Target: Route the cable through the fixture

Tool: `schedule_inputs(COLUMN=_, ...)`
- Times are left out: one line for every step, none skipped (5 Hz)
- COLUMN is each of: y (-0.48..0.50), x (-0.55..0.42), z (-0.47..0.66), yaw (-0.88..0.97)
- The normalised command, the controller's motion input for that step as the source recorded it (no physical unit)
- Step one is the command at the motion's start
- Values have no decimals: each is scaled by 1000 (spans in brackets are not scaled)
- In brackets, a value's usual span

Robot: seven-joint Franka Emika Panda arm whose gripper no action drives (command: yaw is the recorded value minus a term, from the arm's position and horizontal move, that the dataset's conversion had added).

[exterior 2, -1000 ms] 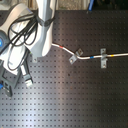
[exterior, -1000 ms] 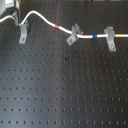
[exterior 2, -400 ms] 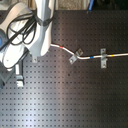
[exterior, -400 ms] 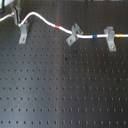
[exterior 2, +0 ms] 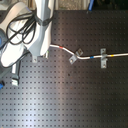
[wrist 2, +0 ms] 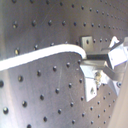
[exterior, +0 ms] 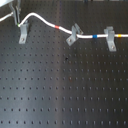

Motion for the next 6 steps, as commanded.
schedule_inputs(y=-28, x=-41, z=1, yaw=923)
schedule_inputs(y=-24, x=-43, z=1, yaw=914)
schedule_inputs(y=-17, x=-46, z=1, yaw=911)
schedule_inputs(y=-16, x=-53, z=5, yaw=894)
schedule_inputs(y=-8, x=-64, z=14, yaw=883)
schedule_inputs(y=-5, x=-55, z=9, yaw=900)
